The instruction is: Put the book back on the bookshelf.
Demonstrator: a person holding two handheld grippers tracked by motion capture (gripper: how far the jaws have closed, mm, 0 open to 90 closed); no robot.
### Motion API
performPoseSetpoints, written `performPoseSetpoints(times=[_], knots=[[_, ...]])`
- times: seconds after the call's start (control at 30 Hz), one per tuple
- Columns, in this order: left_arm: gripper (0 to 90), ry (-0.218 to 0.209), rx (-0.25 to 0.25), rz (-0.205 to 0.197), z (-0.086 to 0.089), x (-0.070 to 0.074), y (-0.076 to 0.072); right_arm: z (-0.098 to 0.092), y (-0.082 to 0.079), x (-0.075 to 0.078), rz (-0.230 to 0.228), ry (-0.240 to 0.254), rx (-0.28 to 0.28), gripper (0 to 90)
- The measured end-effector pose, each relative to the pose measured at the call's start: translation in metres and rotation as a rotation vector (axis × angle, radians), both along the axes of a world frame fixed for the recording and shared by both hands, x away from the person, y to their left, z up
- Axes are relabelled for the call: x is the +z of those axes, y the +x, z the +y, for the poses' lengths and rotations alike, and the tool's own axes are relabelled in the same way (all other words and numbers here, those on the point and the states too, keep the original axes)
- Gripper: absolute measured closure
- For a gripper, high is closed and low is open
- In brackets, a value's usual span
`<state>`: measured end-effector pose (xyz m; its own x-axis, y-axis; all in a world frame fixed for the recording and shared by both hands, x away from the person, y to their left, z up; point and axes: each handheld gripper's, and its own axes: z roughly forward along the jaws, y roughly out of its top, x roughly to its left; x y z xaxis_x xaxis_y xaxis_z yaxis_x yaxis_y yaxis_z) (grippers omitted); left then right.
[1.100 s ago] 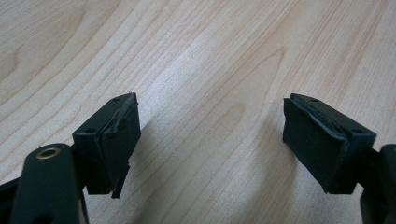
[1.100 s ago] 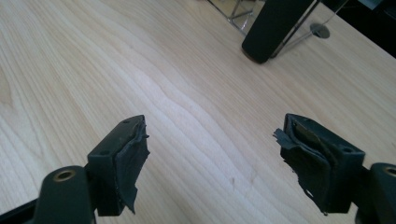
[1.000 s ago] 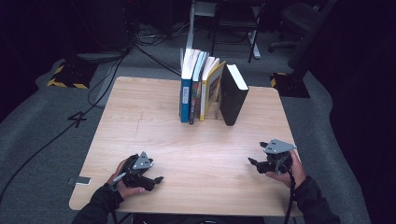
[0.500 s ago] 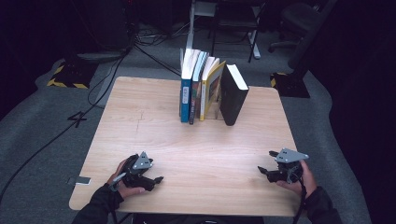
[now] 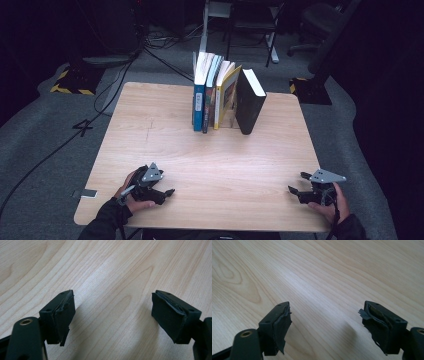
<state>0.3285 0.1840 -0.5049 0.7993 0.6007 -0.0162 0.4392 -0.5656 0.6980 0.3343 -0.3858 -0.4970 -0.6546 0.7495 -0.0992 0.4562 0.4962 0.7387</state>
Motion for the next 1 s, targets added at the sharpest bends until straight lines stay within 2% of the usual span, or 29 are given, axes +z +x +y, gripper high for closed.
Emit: performPoseSetpoints(times=[0.13,0.2,0.3,1.0], knots=[[19.4,0.000,0.002,-0.002,0.000,0.000,0.000,-0.011,0.000,-0.007,0.016,0.042,-0.043,22.9],[19.4,0.000,0.002,0.000,0.000,0.000,0.000,-0.015,0.000,-0.007,0.021,0.062,-0.060,25.7],[19.5,0.002,0.001,-0.003,0.000,0.000,0.000,-0.019,0.002,-0.007,0.056,0.085,-0.078,25.4],[19.3,0.002,0.001,-0.003,0.001,0.000,0.000,-0.017,0.004,-0.008,0.056,0.075,-0.088,21.6]])
